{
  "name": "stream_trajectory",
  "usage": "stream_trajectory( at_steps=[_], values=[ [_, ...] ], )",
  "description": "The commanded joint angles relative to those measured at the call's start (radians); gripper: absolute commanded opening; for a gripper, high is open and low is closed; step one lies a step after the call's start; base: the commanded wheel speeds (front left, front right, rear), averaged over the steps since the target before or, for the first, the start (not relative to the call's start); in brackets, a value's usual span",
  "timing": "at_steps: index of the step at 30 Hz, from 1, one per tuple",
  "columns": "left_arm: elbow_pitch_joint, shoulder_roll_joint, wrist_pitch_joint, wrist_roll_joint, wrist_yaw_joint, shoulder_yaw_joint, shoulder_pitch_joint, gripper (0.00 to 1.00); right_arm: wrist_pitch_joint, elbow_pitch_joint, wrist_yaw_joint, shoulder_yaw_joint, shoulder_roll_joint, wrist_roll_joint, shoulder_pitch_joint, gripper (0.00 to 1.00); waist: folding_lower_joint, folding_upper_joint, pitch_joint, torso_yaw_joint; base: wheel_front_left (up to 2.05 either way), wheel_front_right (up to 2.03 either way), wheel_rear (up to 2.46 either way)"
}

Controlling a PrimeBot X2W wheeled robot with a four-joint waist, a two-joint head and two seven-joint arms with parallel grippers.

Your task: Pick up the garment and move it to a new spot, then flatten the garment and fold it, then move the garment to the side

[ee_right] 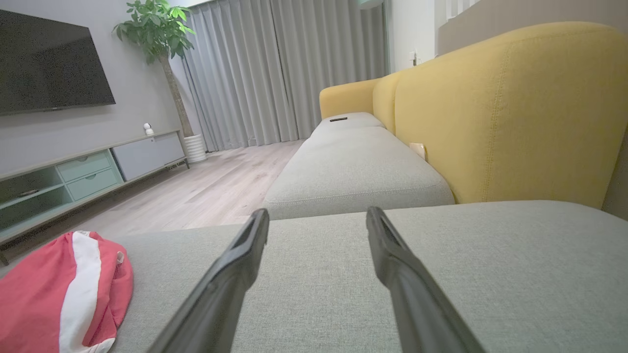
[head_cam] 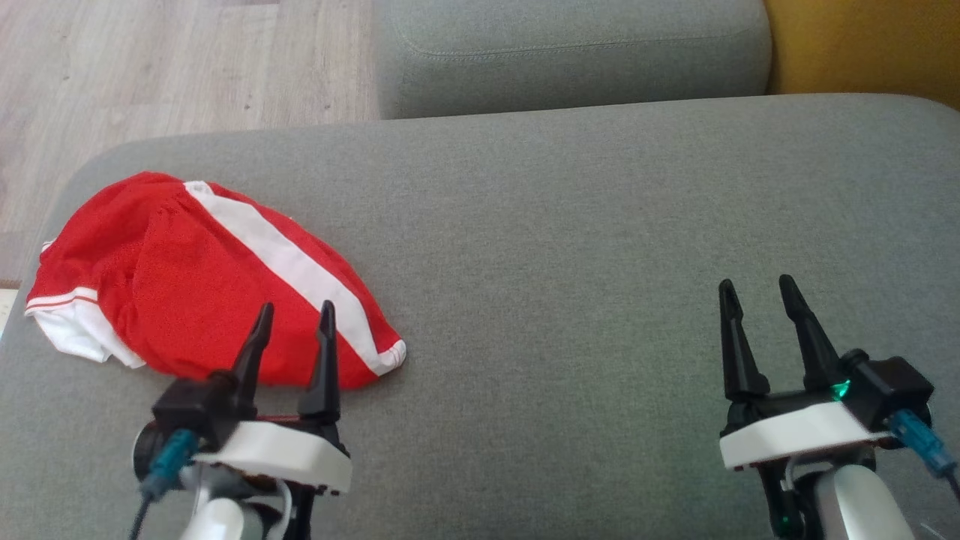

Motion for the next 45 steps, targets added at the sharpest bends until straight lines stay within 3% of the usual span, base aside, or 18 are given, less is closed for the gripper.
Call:
stream_trajectory(
  at_steps=[1,6,12,18,23,30,45],
  values=[
    [-0.04,0.022,-0.015,0.038,0.021,0.006,-0.06,1.0,-0.02,-0.044,0.006,0.024,-0.008,-0.044,-0.058,1.0,0.0,0.0,-0.001,0.0,0.0,0.0,0.0],
    [-0.055,0.014,-0.03,0.041,0.037,-0.003,-0.056,1.0,-0.035,-0.055,0.006,0.029,-0.008,-0.06,-0.056,1.0,0.0,0.0,-0.003,0.003,0.0,0.0,0.0],
    [-0.076,-0.03,-0.044,0.021,-0.015,0.051,-0.034,1.0,-0.05,-0.058,0.007,0.033,-0.008,-0.025,-0.05,1.0,0.0,0.0,-0.004,0.007,0.0,0.0,0.0],
    [-0.081,-0.093,-0.062,0.03,-0.126,0.155,0.003,1.0,-0.068,-0.03,0.007,0.044,-0.009,0.031,-0.038,1.0,0.0,0.0,-0.008,0.012,0.0,0.0,0.0],
    [-0.045,-0.111,-0.076,0.04,-0.204,0.202,0.028,1.0,-0.082,0.007,0.007,0.065,-0.009,0.067,-0.034,1.0,0.0,0.0,-0.014,0.012,0.0,0.0,0.0],
    [-0.002,-0.112,-0.097,0.108,-0.22,0.178,0.03,1.0,-0.103,0.062,0.008,0.088,-0.009,0.0,-0.042,1.0,0.0,0.0,-0.018,0.006,0.0,0.0,0.0],
    [0.022,-0.113,-0.097,0.111,-0.211,0.17,0.024,1.0,-0.103,0.095,0.008,0.078,-0.009,-0.008,-0.052,1.0,0.0,0.0,-0.023,0.004,0.0,0.0,0.0]
  ],
)
